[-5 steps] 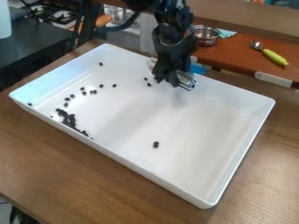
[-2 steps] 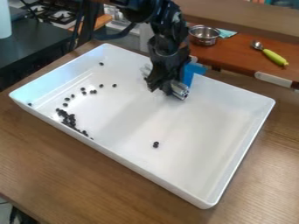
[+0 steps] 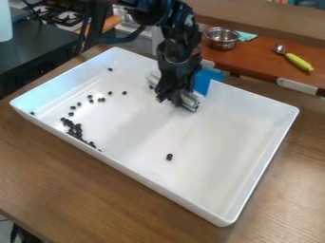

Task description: Sweep into pile

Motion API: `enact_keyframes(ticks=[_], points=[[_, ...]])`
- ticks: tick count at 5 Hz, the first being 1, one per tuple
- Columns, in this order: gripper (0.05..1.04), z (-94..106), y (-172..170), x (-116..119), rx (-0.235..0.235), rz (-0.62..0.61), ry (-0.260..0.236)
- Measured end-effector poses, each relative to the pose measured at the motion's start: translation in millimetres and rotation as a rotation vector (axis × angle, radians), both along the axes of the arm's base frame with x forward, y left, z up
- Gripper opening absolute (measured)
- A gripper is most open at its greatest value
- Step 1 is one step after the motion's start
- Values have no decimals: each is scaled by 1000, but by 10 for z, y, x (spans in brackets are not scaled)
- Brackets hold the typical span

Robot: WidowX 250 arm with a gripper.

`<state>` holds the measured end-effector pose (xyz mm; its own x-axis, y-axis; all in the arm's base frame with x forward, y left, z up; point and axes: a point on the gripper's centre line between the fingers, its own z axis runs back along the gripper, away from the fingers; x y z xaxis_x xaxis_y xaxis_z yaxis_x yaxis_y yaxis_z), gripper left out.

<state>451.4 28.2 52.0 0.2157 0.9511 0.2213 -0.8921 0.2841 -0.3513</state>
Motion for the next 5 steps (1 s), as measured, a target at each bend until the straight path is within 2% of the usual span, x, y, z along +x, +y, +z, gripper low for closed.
enact_keyframes(ticks=[3, 5], points=[[382, -40, 386, -408, 26, 173, 132], [382, 28, 792, -541, 32, 210, 141]])
